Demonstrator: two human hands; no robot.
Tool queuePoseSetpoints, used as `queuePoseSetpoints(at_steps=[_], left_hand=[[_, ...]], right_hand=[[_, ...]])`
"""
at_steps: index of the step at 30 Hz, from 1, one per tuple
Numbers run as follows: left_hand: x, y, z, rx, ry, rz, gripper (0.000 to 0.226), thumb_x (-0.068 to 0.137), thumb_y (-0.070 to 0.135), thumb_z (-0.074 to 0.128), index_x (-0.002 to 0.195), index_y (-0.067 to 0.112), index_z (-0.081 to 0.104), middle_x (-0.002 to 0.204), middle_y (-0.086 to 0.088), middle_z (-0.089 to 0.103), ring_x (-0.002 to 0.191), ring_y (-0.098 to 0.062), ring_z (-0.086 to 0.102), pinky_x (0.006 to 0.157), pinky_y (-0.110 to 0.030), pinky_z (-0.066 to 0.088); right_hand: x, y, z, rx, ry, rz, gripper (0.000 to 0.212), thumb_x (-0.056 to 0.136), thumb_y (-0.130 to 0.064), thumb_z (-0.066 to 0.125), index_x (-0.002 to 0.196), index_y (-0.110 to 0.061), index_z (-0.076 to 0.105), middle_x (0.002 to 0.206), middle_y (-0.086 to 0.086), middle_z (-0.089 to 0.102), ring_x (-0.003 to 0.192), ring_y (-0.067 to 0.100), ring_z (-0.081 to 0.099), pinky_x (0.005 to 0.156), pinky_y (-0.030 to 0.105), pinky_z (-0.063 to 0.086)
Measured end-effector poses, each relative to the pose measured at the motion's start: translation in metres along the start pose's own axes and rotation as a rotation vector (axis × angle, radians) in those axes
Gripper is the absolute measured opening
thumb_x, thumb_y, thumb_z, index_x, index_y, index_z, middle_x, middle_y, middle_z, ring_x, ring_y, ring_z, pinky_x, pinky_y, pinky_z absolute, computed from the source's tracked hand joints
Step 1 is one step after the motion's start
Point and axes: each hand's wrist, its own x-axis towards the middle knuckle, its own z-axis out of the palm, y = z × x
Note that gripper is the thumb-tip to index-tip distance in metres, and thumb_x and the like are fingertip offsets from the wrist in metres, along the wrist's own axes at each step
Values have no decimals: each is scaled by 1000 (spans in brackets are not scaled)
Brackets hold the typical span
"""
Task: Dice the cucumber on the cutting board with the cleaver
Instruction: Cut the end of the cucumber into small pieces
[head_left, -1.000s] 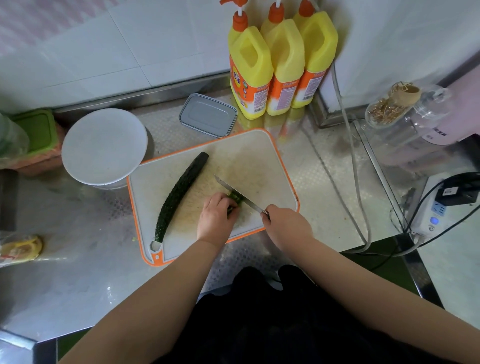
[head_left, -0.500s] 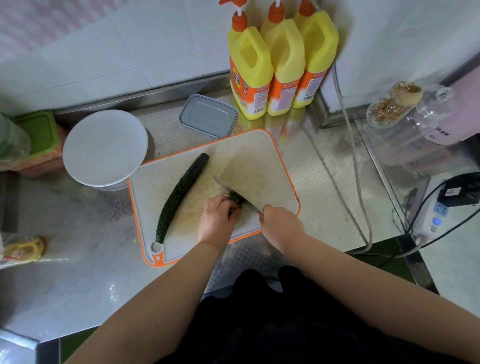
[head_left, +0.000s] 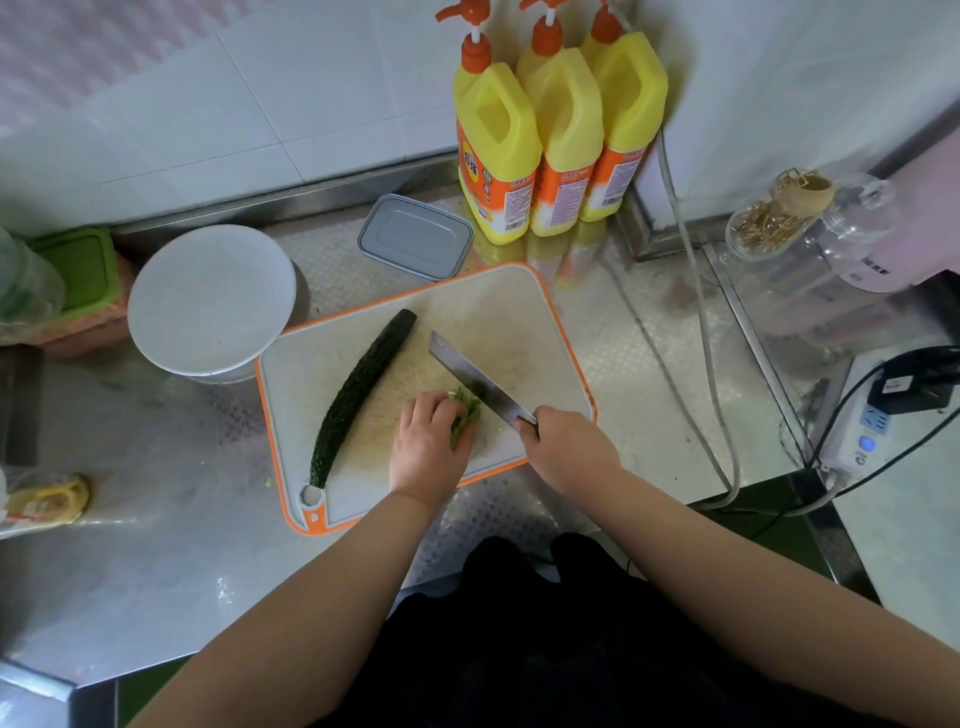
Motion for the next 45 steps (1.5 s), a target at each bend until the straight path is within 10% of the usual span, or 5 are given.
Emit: queuePoseSetpoints(at_steps=[23, 31, 45], left_hand=[[3, -2, 4, -70, -16, -69, 8, 78, 5, 76, 80, 6, 68, 85, -4, 62, 83, -25, 57, 70, -26, 41], [2, -1, 0, -30, -3, -15, 5, 81, 9, 74, 82, 9, 69, 87, -4, 62, 85, -27, 56, 66, -32, 48], [-1, -1, 2, -74, -8, -66, 12, 73, 2, 78, 82, 5, 71, 86, -5, 63, 83, -28, 59, 71, -26, 41]], right_hand=[[9, -13, 13, -96, -89, 11, 31, 101, -34, 37, 101, -8, 54, 99, 13, 63, 94, 31, 61, 70, 35, 43], [11, -3, -4, 98, -109, 62, 39, 98, -37, 42, 65, -16, 37, 80, 11, 56, 87, 33, 57, 64, 33, 35], [-8, -19, 7, -192, -54, -51, 32, 102, -34, 34, 102, -8, 54, 102, 12, 63, 94, 31, 61, 68, 34, 39]])
